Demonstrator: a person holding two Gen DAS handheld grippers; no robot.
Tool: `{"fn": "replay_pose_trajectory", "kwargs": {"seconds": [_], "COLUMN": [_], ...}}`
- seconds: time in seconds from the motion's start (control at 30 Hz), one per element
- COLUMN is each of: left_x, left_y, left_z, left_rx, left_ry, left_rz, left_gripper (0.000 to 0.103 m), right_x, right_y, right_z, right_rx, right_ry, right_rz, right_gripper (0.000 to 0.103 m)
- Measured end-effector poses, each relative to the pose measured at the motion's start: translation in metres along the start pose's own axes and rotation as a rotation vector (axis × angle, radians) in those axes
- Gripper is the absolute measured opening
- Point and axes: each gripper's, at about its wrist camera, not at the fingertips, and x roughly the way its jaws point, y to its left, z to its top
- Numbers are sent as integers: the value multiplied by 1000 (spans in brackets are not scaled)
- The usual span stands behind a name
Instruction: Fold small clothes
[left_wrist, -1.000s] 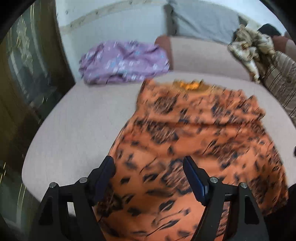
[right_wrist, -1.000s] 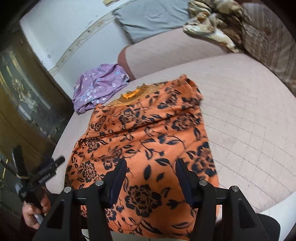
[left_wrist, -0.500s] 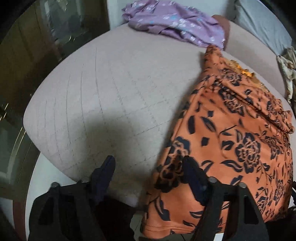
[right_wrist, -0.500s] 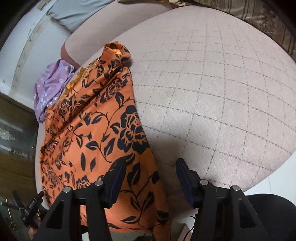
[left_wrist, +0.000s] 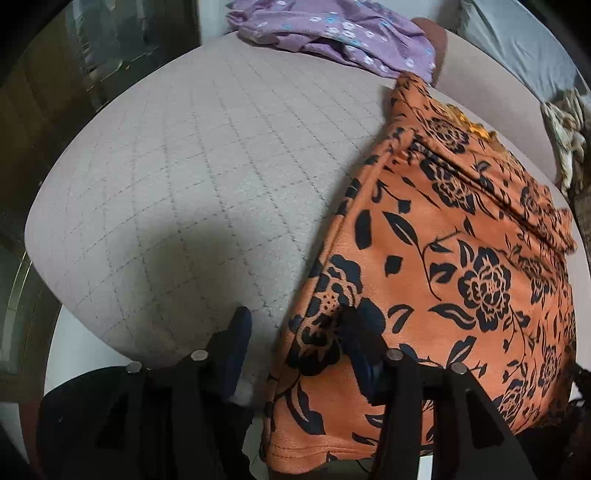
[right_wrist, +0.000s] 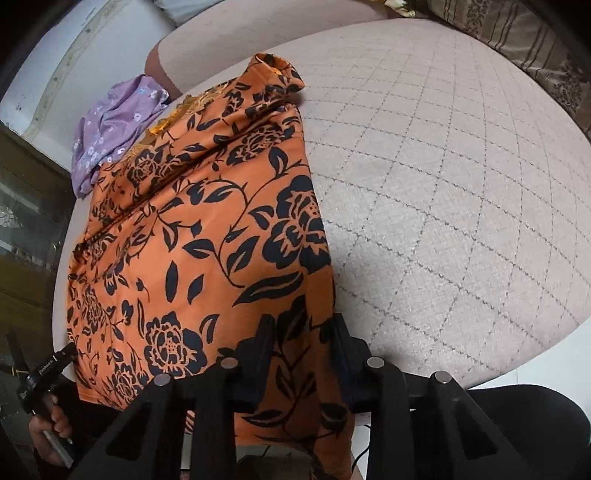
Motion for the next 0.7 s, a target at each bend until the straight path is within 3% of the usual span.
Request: {"fn": "replay_pose_trajectory", "kwargs": {"seconds": [0.07, 0.1, 0.17, 0.2, 0.23, 0.27, 0.4, 0.5, 0.6, 0.7], "left_x": [1, 2, 2, 2, 1, 0, -13, -37, -49, -39], "left_y": [-4, -6, -12, -14, -15, -15, -16, -18, -24, -30], "left_z": [0, 1, 2, 2, 3, 4, 18, 37, 43, 36], "left_rx": [16, 21, 49, 59, 60, 53, 24, 17, 53, 99], "left_ry": [-6, -8, -12, -10, -5, -2, 1, -69, -121, -92], "left_rz": [-20, -41, -64, -80, -98, -125, -253, -316, -289, -224], "left_gripper": [46, 38, 10, 7, 7, 6, 6, 6, 6, 8], "right_x": [2, 2, 3, 3, 2, 0, -23, -54, -70, -61], "right_y": [3, 8, 18, 19, 22, 22, 24, 24, 23, 22], "right_z": [1, -1, -4, -6, -6, -5, 6, 22, 33, 33], "right_rx": [-20, -46, -100, -107, -114, -117, -92, -66, -46, -57], "right_ry": [18, 18, 0, -7, -10, -11, -58, -150, -202, -158], "right_rz": [-21, -39, -78, -90, -89, -76, 29, 83, 117, 95], "right_gripper": [34, 34, 32, 30, 14, 10, 9, 8, 8, 8]}}
